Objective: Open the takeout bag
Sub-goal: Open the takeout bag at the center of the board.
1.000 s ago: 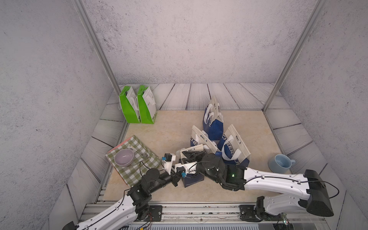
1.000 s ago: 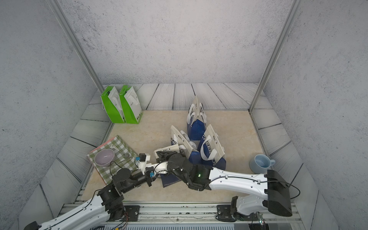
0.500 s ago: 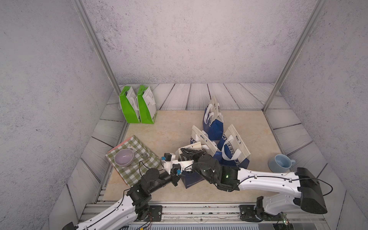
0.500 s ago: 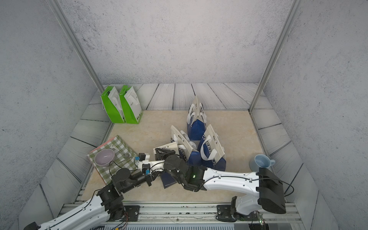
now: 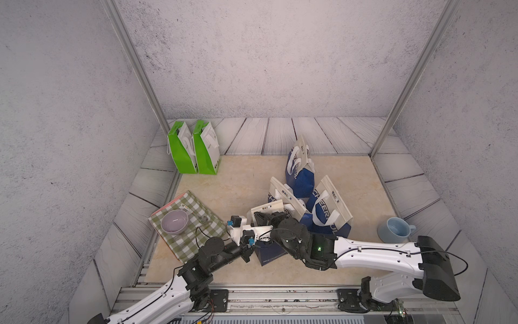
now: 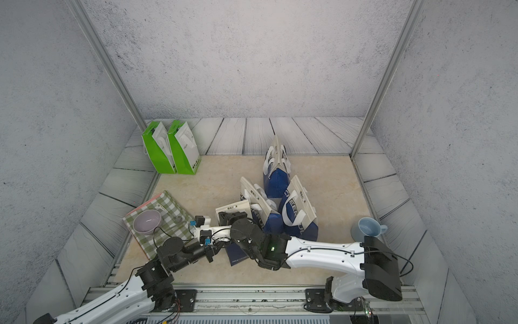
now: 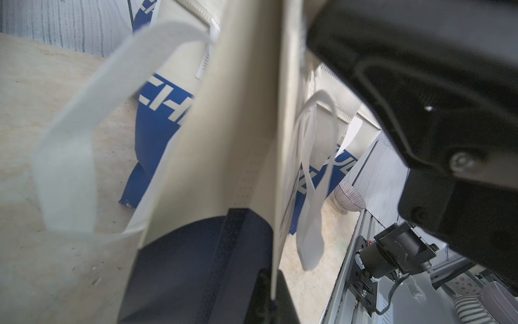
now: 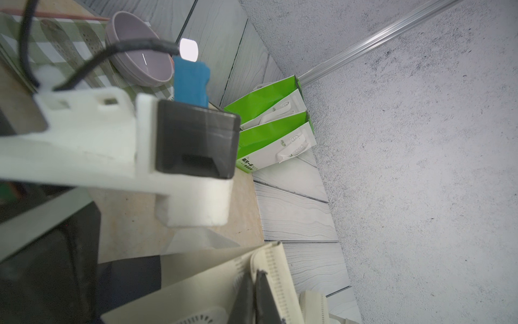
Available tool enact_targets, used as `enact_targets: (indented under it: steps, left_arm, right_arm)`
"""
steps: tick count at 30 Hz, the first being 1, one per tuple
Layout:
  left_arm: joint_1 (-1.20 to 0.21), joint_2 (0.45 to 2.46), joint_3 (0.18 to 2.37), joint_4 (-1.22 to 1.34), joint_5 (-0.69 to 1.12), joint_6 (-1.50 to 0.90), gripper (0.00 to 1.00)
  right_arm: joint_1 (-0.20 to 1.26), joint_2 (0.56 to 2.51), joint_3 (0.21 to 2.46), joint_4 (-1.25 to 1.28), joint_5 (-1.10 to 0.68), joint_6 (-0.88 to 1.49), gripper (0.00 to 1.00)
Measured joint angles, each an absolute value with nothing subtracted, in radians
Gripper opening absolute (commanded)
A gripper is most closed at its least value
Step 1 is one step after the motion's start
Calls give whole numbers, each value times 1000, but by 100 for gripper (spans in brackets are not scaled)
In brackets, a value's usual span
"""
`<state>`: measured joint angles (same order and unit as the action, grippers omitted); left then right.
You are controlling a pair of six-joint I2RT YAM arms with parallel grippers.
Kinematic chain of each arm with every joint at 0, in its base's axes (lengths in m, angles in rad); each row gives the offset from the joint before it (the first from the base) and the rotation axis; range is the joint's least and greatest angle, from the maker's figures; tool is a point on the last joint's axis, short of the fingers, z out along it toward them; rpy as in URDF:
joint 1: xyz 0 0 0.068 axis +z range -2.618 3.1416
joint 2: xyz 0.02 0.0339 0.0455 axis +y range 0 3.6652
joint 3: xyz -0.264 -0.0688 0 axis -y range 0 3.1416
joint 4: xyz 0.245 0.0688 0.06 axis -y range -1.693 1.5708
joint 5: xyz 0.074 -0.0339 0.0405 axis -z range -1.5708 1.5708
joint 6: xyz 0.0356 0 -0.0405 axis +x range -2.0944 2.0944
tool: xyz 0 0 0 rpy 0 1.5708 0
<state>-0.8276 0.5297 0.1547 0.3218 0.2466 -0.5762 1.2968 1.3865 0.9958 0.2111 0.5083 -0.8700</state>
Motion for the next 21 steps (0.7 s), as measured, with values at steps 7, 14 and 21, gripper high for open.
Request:
enact_targets:
  steps: [7,14,21]
  left_arm:
    - [-828,529,158,315,246,-576,0]
    - [-828,529,160,312,247,-575,0]
    - [-830,529,162,309,250,-575,0]
  right_arm:
    - [1290,1384,1036,133,485,-802,0]
    - [1262,1343,1094,-1,402,-707,0]
    - [1231,1328,1153,-127,314,-627,0]
